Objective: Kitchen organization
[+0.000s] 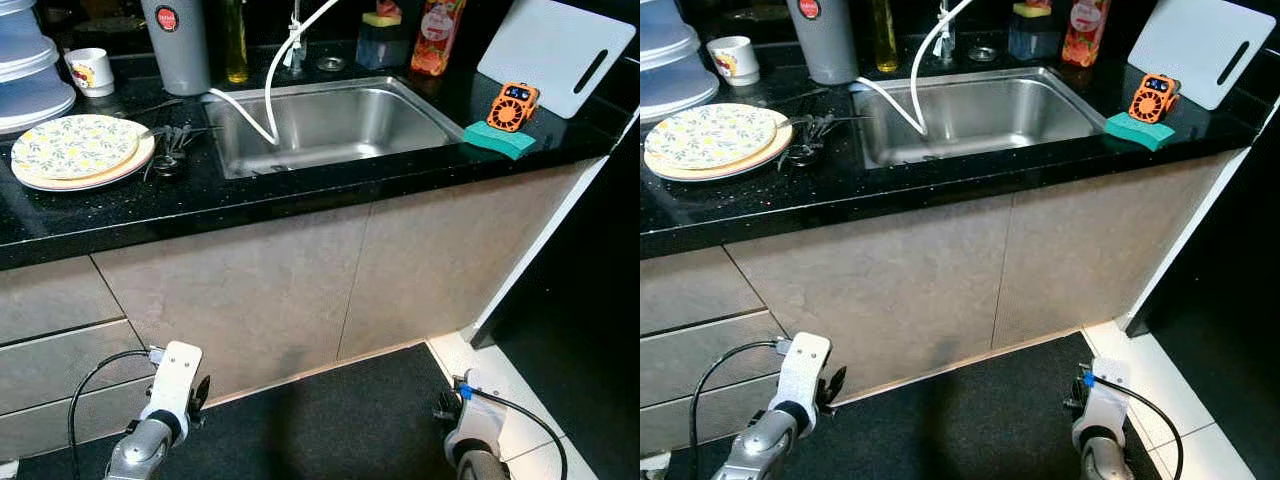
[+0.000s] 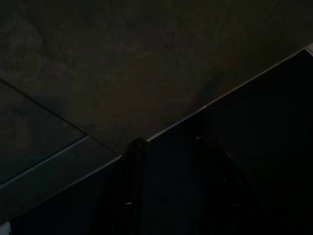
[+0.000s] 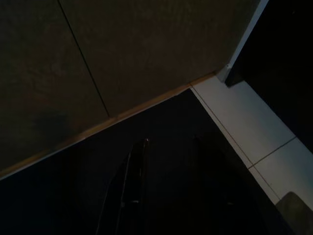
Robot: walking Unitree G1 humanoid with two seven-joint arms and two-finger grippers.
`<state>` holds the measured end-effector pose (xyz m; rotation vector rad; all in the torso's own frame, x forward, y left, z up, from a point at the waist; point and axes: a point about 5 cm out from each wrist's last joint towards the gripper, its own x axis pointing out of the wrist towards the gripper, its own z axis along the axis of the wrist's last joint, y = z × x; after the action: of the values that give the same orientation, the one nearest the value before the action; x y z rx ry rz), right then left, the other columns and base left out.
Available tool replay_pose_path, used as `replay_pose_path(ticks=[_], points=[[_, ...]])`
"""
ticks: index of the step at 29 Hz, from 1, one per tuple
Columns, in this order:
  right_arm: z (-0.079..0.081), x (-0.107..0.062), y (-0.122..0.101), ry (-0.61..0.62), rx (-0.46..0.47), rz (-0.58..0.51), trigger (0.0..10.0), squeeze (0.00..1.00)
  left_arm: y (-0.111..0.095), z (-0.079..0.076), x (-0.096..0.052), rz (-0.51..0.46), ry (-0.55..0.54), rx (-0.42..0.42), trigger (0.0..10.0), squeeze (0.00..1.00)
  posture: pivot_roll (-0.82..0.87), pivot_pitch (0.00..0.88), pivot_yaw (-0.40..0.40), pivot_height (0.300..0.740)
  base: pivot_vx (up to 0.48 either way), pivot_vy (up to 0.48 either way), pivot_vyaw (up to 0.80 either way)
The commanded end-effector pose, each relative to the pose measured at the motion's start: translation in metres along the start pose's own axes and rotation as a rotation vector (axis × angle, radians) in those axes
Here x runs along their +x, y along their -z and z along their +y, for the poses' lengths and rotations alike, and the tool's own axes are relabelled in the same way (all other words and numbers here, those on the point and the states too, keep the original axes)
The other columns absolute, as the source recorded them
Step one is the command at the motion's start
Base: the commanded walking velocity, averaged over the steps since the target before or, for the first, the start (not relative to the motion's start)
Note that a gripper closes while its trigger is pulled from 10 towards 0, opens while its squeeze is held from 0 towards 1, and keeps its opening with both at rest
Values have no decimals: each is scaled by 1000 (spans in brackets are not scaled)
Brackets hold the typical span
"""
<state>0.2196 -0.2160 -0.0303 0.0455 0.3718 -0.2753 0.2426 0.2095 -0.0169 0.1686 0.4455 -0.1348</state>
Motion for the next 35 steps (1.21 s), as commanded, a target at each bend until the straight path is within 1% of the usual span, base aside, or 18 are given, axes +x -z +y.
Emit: replay_pose_path(ticks=[1, 2, 3, 5, 7, 8, 10, 13, 15, 18, 20, 23, 26, 27, 30, 32, 34, 35], points=[[1, -3, 10, 0, -2, 54, 10000, 0, 5, 1, -1, 30, -4, -37, 10000, 0, 8, 47, 0, 740, 0, 0, 0], [1, -4, 14, -8, -8, 83, 10000, 0, 8, 1, -1, 43, -10, -65, 10000, 0, 8, 47, 0, 740, 0, 0, 0], [1, -4, 14, -8, -8, 83, 10000, 0, 8, 1, -1, 43, -10, -65, 10000, 0, 8, 47, 0, 740, 0, 0, 0], [-1, -11, 34, -7, -53, 216, 10000, 0, 18, 3, -3, 100, -9, -97, 10000, 0, 29, 41, -5, 740, 0, 0, 0], [-7, -19, 52, 19, -55, 341, 10000, 0, 27, 2, -4, 169, 26, -64, 10000, 0, 47, 34, -21, 740, 0, 0, 0], [-9, -20, 55, 26, -56, 364, 10000, 0, 29, 1, -5, 188, 40, -65, 10000, 0, 49, 33, -21, 740, 0, 0, 0], [-10, -21, 56, 29, -59, 376, 10000, 0, 31, 0, -5, 200, 49, -69, 10000, 0, 49, 33, -21, 740, 0, 0, 0], [-15, -24, 62, 42, -94, 433, 10000, 0, 36, 5, -5, 268, 45, -17, 10000, 0, 54, 27, -15, 740, 0, 0, 0], [-15, -24, 63, 29, -116, 456, 10000, 0, 34, 7, -3, 281, 42, 28, 10000, 0, 43, 24, 0, 740, 0, 0, 0], [-13, -24, 64, -7, -150, 471, 10000, 0, 36, 6, -4, 299, 52, 81, 10000, 0, 47, 21, 3, 740, 0, 0, 0], [-12, -25, 66, -15, -133, 487, 10000, 0, 48, 6, -9, 366, 43, 139, 10000, 0, 54, 19, 1, 740, 0, 0, 0], [-10, -29, 70, -30, -125, 510, 10000, 0, 60, 9, -16, 439, 16, 181, 10000, 0, 34, 17, 4, 740, 0, 0, 0], [-10, -31, 73, -39, -131, 517, 10000, 0, 57, 7, -14, 425, 21, 157, 10000, 0, 27, 19, 4, 740, 0, 0, 0], [-12, -33, 75, -37, -131, 513, 10000, 0, 50, 2, -8, 391, 19, 103, 10000, 0, 30, 24, 0, 740, 0, 0, 0], [-14, -35, 76, -34, -140, 514, 10000, 0, 45, 0, -4, 369, -7, 49, 10000, 0, 23, 25, -2, 740, 0, 0, 0], [-15, -35, 76, -40, -158, 516, 10000, 0, 44, -1, -3, 365, -14, 41, 10000, 0, 15, 25, 0, 740, 0, 0, 0], [-15, -35, 76, -70, -201, 517, 10000, 0, 44, -5, -2, 358, -17, 48, 10000, 0, 22, 21, -13, 740, 0, 0, 0], [-15, -35, 76, -70, -201, 517, 10000, 0, 44, -5, -2, 358, -17, 48, 10000, 0, 22, 21, -13, 740, 0, 0, 0]])
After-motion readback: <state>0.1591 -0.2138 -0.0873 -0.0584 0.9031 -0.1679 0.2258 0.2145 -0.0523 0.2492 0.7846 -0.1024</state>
